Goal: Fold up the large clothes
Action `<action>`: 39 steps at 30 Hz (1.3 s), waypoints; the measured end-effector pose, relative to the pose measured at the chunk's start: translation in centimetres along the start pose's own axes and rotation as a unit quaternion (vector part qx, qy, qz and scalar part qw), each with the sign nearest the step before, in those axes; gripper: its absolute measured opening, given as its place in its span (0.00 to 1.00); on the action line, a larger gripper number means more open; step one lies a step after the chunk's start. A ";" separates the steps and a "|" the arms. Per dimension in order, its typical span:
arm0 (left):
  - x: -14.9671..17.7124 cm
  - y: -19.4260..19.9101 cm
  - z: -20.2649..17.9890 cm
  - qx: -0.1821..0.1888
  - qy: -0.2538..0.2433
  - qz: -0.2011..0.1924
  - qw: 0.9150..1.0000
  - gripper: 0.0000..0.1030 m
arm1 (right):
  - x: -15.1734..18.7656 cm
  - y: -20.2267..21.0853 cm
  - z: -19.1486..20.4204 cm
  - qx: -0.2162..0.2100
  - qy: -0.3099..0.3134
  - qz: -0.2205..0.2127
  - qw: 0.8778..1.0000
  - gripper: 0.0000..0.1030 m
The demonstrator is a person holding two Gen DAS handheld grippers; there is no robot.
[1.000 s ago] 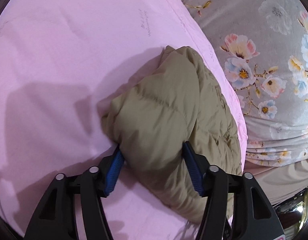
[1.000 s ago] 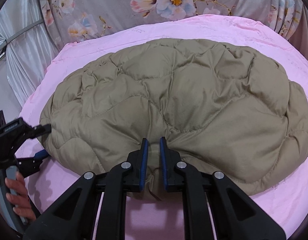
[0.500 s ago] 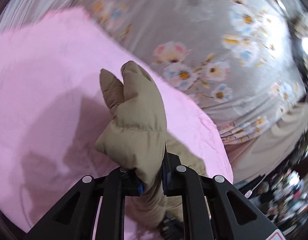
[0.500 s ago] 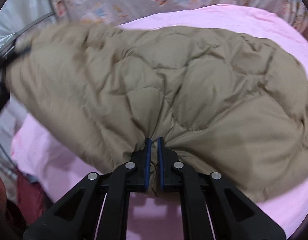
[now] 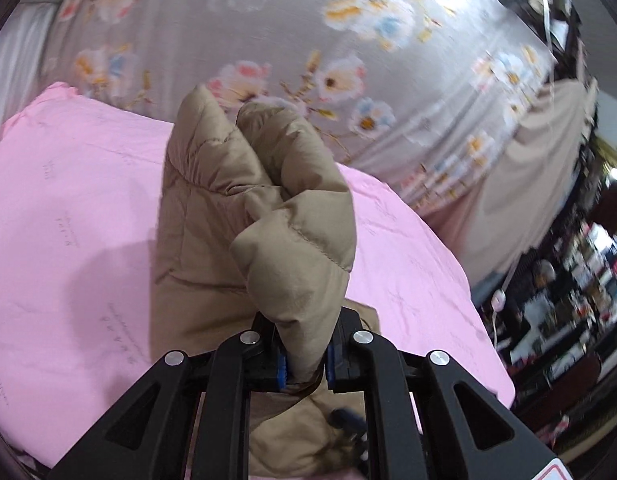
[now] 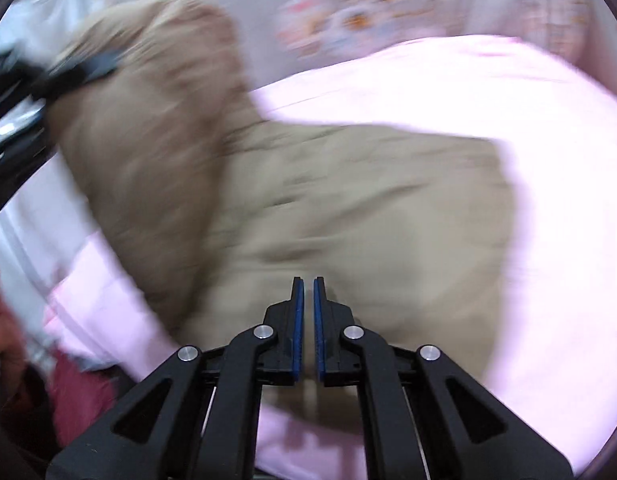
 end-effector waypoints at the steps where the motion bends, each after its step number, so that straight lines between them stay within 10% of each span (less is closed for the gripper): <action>1: 0.8 -0.4 -0.9 0.005 -0.012 0.011 1.000 0.09 | 0.6 0.3 -2.0 0.025 -0.014 0.005 1.000 0.05; 9: 8.9 -5.8 -5.9 0.016 -0.077 0.125 0.989 0.09 | 1.5 -4.1 -5.8 -0.023 -0.045 0.012 0.999 0.02; 17: 14.6 -10.8 -5.7 -0.018 -0.095 0.186 0.978 0.12 | 3.7 4.6 -9.4 0.041 -0.073 -0.017 0.996 0.05; 22: 14.1 -8.9 -6.7 -0.020 -0.095 0.167 0.981 0.17 | 1.9 10.7 -8.4 0.063 -0.050 -0.068 0.994 0.10; 26: 12.8 -5.4 -7.0 0.005 -0.088 0.148 0.985 0.29 | -1.7 12.3 -6.4 0.047 -0.010 -0.108 0.993 0.46; 31: 9.7 -0.9 -6.1 0.014 -0.064 0.098 0.993 0.31 | -5.4 13.0 -3.0 -0.002 0.008 -0.136 0.991 0.48; 39: 2.7 0.0 0.2 -0.096 -0.010 0.015 0.995 0.33 | -3.7 10.1 -0.4 0.013 0.017 -0.061 0.998 0.53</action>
Point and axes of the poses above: each gripper's, at about its wrist camera, not at the fingertips, and y roughly against the way its jaws point, z to its left, x to its underside, the point moved 4 cm from there along -y, roughly the way its jaws point, and after that the axes turned 12 degrees about y, right-handed, at the moved point
